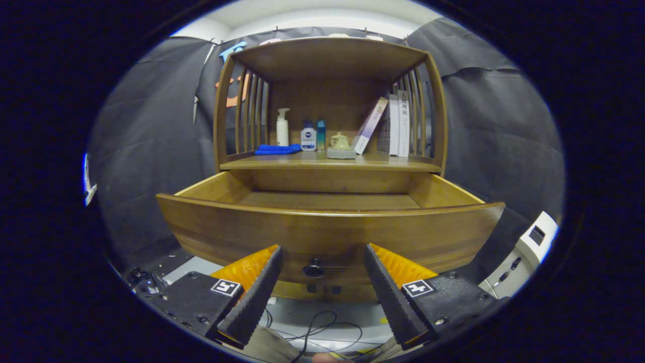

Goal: Pull open the drawer, take out the items inside it, and place them on the countertop above the cabinet.

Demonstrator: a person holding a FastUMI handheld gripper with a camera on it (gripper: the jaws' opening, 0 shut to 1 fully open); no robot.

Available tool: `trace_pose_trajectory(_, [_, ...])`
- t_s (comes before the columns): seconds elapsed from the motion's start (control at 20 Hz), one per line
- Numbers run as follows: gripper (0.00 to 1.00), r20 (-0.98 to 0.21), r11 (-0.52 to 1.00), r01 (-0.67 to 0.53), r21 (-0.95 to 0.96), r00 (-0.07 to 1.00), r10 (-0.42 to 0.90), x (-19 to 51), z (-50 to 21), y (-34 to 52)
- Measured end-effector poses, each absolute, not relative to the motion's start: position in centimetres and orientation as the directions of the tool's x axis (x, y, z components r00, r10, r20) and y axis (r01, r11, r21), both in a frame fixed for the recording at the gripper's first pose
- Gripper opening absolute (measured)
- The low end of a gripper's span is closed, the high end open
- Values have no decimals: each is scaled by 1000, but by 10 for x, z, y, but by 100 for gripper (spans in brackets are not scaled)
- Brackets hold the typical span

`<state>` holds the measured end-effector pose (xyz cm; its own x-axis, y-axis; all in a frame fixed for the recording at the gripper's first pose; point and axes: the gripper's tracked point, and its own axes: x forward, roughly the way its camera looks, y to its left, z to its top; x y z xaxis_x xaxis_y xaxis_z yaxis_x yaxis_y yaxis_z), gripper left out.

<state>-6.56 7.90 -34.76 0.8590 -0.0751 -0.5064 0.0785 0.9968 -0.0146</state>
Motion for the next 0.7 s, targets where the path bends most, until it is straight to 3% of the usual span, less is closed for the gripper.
trace_pose_trajectory(0.7, [100,-514,984,126,-127,840,-174,-57,-360,74])
